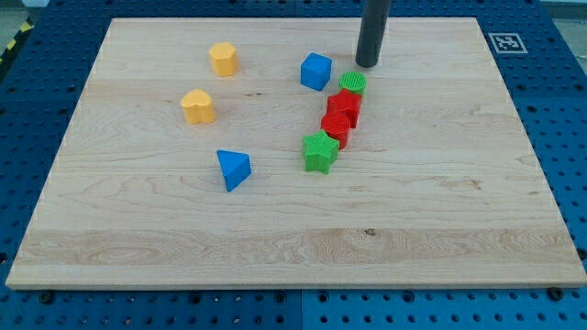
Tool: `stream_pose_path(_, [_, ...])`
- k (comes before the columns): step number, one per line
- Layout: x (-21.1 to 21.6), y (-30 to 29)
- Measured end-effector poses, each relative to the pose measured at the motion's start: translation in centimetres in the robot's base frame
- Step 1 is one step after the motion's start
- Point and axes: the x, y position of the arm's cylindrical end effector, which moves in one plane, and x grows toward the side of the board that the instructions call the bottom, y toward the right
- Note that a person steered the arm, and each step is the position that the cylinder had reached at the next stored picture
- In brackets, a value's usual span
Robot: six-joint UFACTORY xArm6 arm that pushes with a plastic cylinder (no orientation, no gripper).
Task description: Move the blue cube to the left side of the red star
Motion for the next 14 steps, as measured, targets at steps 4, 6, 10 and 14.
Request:
stream_pose_path(4, [3.9,-5.9])
stream_pose_path(6, [4.0,-7.9])
stream_pose_path(10, [3.0,-15.0])
stream_pose_path(14, [5.9,-15.7])
